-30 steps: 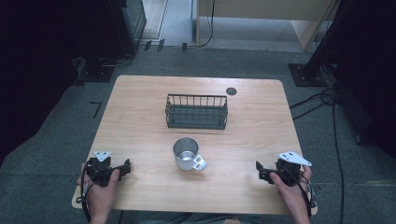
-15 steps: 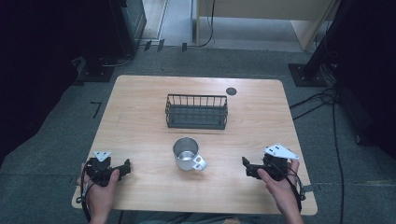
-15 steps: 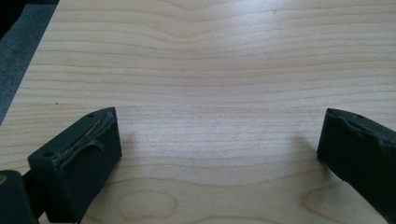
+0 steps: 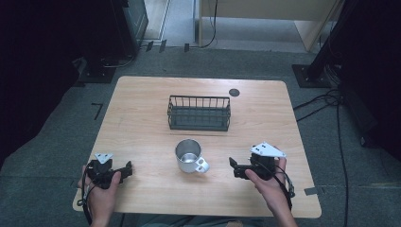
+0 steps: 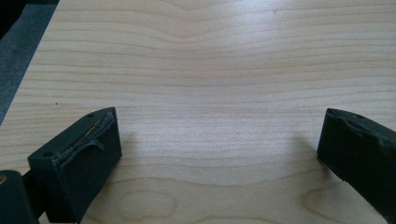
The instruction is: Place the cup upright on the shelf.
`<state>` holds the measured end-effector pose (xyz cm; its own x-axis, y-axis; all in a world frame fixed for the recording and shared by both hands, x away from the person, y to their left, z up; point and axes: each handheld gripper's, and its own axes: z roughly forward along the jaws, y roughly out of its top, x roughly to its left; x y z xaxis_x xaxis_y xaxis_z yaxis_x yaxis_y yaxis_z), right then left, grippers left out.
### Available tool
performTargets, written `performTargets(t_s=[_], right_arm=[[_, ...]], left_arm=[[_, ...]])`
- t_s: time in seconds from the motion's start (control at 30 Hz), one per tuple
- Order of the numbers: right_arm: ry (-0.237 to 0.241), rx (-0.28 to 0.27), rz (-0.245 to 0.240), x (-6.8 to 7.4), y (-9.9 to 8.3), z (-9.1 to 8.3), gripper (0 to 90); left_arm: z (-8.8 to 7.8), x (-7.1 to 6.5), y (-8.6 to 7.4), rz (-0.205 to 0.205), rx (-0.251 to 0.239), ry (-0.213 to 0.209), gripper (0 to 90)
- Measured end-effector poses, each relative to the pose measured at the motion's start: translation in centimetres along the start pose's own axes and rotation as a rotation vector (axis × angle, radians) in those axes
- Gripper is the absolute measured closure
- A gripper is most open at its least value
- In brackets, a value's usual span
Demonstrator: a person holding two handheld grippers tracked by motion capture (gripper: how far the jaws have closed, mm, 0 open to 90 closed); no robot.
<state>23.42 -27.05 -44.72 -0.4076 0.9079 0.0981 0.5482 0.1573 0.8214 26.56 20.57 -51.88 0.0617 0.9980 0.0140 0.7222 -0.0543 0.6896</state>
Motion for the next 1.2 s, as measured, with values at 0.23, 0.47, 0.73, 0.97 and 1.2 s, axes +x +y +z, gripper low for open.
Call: performTargets(t_s=[0.23,0.47,0.73,0.97,1.2], right_arm=[[0.038,0.004,-0.022,1.6,0.4,0.8,1.3],[0.083,0.015,-0.044,3.2,0.6,1.8,1.3],[0.140,0.032,-0.065,5.1,0.7,3.0,2.9],[0.182,0.046,-0.096,6.9,0.4,4.0,8.8],[0.208,0.072,-0.133,8.1,0.0,5.0,16.8]], left_arm=[[0.0,0.0,0.0,0.000,0.000,0.000,0.0],[0.0,0.0,0.0,0.000,0.000,0.000,0.0],[0.0,0.0,0.0,0.000,0.000,0.000,0.0],[0.0,0.0,0.0,0.000,0.000,0.000,0.0],[0.0,0.0,0.0,0.000,0.000,0.000,0.0]])
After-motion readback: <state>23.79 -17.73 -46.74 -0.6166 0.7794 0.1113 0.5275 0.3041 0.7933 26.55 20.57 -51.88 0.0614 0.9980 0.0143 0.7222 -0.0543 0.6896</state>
